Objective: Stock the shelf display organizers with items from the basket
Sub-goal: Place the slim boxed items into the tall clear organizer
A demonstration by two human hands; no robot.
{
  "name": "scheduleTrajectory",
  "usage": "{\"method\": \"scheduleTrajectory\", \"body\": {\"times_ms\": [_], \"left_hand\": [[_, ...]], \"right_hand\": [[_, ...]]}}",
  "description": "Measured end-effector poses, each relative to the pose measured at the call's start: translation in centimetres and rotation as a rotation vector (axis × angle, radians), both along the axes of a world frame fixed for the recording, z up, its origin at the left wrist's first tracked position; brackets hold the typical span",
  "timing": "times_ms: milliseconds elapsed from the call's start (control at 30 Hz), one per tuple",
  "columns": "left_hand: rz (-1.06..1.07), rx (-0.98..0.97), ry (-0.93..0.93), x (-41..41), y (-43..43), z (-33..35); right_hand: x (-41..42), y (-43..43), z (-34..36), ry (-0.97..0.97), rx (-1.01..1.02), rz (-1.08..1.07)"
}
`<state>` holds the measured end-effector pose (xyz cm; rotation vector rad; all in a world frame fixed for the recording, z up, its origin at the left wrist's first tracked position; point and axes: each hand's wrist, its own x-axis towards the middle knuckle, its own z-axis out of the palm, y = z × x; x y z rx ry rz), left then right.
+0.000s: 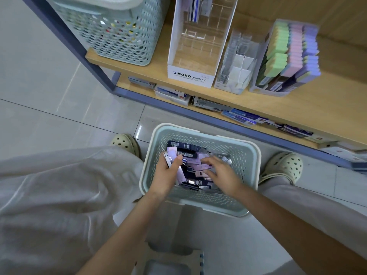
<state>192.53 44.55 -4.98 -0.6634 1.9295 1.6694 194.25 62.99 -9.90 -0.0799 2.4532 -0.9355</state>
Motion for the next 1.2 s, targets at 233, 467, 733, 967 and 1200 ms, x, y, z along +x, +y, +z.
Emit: {"method": "scheduleTrajectory", "body": {"times_ms": [233,467,733,967,1200], "left_hand": [[-0.056,-0.025,-0.024,-0.2,-0.7,-0.4],[-0.028,0.013,-0.044,-0.5,-0.1,-0.8],[-0.062,-0.018,-0.030,-0.4,0.1,-0.1],[-0.068,-0.059,-0.040,-0.2,-0.5,-0.1],[-0.039,-0.088,-0.057,0.0,-0.2,0.6]], "right_hand": [[0.3,0.5,-3.8,-0.239,0.223,0.256],[0.0,-0.4,-5.1,-0.192,0.287,0.305],[0.5,-1.1,-5.2,-0.167,0.422,0.340],[0.1,-0.5,-3.9,-0.141,0.389,0.407],[-0.9,-0.3,-1.1,-0.128,0.387,0.341]]}}
